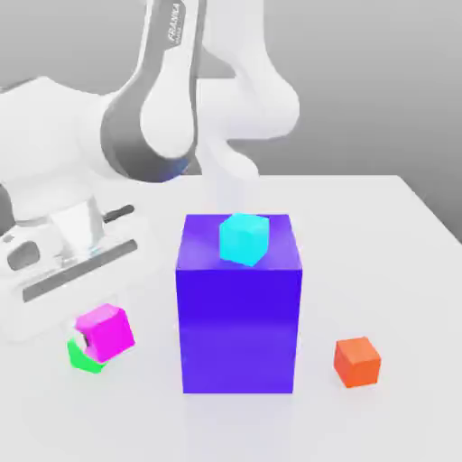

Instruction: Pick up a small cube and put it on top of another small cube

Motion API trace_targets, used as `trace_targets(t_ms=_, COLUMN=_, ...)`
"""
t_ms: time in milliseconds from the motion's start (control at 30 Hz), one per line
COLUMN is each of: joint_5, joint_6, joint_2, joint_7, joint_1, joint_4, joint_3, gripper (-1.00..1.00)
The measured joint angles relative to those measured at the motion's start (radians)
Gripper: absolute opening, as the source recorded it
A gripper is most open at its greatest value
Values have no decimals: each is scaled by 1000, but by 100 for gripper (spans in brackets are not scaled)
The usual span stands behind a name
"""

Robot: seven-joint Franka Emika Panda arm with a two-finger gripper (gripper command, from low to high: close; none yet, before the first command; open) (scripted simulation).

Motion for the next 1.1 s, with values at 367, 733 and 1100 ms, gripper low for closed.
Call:
trace_targets(t_ms=367, joint_5=-244, joint_6=7, joint_2=-42, joint_7=-602, joint_1=-159, joint_4=-103, joint_3=-43, gripper=-100)
trace_targets(t_ms=733, joint_5=-512, joint_6=127, joint_2=-128, joint_7=-1122, joint_1=-186, joint_4=-232, joint_3=-46, gripper=-100)
trace_targets(t_ms=1100, joint_5=-420, joint_6=218, joint_2=-52, joint_7=-1273, joint_1=-137, joint_4=-228, joint_3=-32, gripper=-100)
